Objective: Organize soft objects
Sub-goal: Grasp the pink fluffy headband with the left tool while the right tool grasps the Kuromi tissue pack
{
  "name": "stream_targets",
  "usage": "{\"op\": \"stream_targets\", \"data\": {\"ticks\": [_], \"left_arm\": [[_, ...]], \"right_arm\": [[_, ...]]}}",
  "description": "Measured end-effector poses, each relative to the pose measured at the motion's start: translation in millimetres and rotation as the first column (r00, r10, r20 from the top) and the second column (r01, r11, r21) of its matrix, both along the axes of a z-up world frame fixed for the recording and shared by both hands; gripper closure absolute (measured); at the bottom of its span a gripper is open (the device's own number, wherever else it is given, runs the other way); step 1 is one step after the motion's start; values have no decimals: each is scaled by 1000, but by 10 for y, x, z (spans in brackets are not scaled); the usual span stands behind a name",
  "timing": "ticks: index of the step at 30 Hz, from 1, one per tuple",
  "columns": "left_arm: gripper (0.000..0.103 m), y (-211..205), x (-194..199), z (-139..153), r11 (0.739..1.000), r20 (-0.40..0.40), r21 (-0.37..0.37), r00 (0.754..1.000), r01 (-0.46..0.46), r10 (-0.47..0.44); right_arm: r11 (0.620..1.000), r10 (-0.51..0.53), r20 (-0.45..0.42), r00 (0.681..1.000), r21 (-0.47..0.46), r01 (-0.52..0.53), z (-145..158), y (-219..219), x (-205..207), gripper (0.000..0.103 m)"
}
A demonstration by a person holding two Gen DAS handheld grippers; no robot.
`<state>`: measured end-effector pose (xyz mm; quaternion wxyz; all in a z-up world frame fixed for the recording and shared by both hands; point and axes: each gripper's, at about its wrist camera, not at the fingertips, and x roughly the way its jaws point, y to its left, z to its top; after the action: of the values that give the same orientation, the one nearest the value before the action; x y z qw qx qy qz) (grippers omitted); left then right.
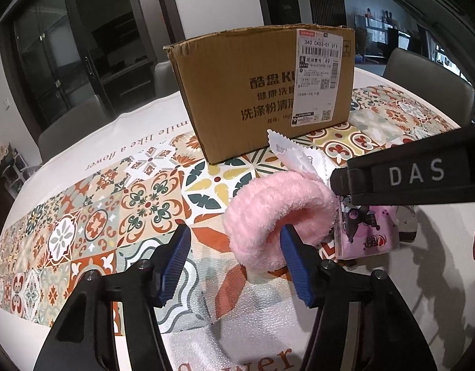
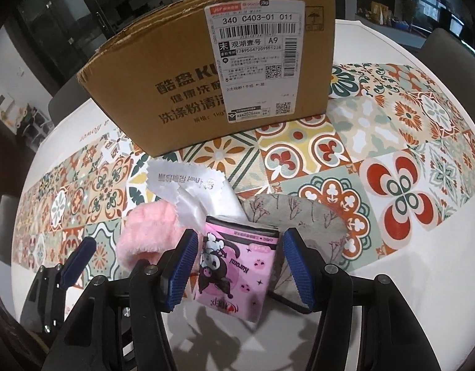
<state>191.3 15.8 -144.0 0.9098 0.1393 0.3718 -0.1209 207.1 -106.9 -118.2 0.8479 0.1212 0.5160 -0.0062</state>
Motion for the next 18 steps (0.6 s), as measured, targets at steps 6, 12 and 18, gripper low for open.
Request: {"op": "stream_targets", "data": {"ticks": [6, 12, 18], "left_arm": [[51, -9, 58, -82, 1000, -28, -10, 1000, 12, -13], [60, -57, 115, -157, 1000, -53, -20, 998, 21, -22], [74, -86, 128, -172, 999, -79, -39, 997, 19, -22]], "right_arm": [[1000, 10, -25, 1000, -11, -10, -95, 26, 61, 44], [1000, 22, -27, 999, -16, -22, -142, 34, 70, 44], [1000, 23, -40, 999, 8, -22, -182, -5, 71, 44]]}}
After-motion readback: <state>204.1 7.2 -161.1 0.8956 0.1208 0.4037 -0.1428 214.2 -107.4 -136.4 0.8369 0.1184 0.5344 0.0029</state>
